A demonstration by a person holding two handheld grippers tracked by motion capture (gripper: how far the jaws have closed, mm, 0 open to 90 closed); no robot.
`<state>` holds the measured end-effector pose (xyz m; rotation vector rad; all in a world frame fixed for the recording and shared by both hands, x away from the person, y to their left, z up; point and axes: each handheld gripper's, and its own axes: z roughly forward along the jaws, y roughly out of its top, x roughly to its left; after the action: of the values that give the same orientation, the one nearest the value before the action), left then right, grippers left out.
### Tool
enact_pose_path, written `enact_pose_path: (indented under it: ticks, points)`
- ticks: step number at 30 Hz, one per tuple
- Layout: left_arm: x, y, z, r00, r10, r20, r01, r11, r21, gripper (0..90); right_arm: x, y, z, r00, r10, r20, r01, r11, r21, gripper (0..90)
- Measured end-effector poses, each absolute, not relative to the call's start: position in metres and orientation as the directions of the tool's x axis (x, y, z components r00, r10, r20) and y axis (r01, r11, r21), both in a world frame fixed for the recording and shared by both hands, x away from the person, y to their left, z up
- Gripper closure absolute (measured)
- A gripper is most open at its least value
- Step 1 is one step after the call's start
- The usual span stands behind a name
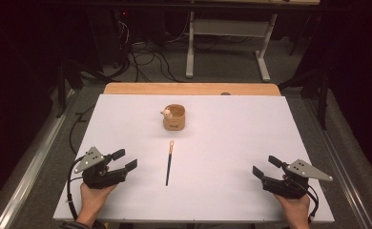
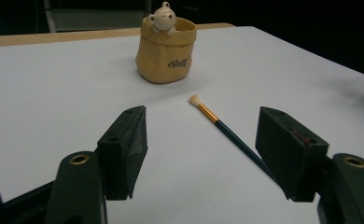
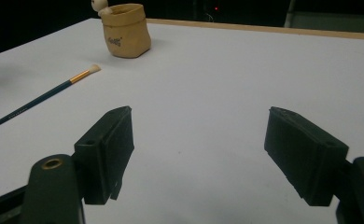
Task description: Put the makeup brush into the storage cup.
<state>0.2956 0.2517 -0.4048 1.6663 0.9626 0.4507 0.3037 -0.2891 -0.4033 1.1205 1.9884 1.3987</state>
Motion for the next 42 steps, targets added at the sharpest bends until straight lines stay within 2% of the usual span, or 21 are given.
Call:
enact_pose_path:
  ticks: [42]
  points:
    - [0.2972,0.2512,-0.4026,0.606,0.77,-0.199,0.379,-0.059,0.924,34.0,0.2998,-0.2917,-0.4032,-0.572,0.816,0.085,0.356,0.154,0.922,25.4]
